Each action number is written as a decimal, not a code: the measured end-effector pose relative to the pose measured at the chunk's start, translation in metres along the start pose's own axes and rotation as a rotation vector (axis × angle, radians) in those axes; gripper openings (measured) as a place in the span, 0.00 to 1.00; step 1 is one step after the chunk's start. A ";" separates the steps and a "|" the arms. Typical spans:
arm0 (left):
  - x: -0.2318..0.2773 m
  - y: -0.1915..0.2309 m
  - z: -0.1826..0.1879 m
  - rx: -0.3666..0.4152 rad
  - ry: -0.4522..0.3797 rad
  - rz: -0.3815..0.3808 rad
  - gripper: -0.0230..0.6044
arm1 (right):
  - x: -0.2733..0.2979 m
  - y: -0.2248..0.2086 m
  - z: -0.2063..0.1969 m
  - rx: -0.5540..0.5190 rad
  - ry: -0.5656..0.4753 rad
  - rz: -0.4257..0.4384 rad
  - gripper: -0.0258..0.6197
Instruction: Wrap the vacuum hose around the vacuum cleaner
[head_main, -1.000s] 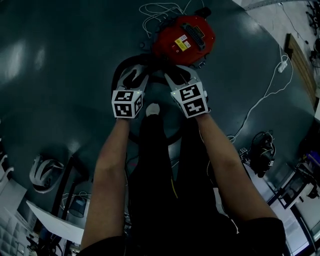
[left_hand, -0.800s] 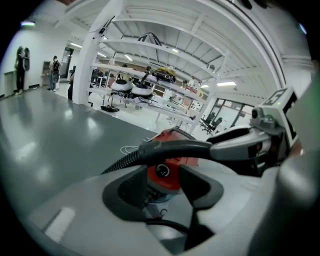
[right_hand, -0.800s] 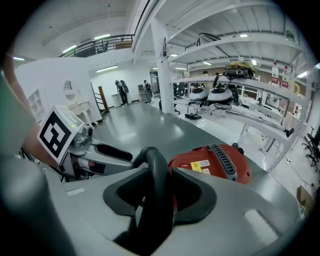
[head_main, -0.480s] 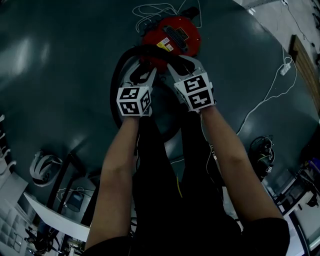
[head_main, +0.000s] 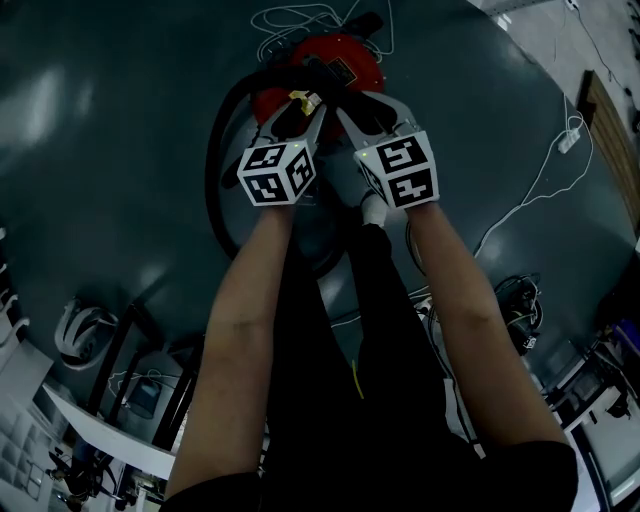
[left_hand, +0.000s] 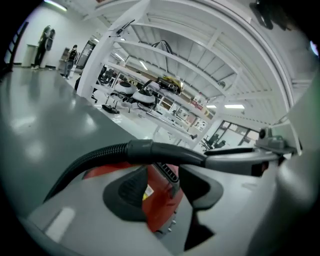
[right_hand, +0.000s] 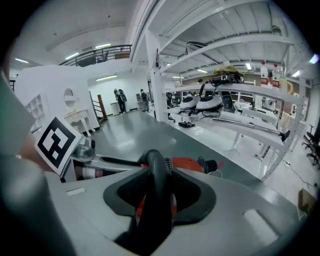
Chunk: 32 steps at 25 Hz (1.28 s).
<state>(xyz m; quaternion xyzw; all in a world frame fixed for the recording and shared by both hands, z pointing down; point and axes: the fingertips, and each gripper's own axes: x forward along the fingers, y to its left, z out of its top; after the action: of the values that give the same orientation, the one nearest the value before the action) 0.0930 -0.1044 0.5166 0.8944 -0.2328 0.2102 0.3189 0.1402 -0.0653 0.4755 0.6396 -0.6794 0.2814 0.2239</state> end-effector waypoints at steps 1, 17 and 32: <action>0.003 0.000 0.004 0.003 -0.017 0.009 0.35 | 0.000 -0.006 -0.002 0.008 -0.004 -0.003 0.26; 0.018 0.019 0.020 -0.233 -0.070 0.034 0.44 | -0.006 -0.029 -0.033 -0.014 -0.026 0.020 0.26; 0.042 0.033 0.027 -0.483 -0.072 0.121 0.57 | -0.003 -0.030 -0.039 -0.028 -0.032 0.042 0.26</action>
<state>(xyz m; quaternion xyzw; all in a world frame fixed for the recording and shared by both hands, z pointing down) 0.1150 -0.1567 0.5354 0.7836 -0.3404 0.1354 0.5017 0.1677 -0.0373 0.5053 0.6264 -0.7000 0.2663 0.2162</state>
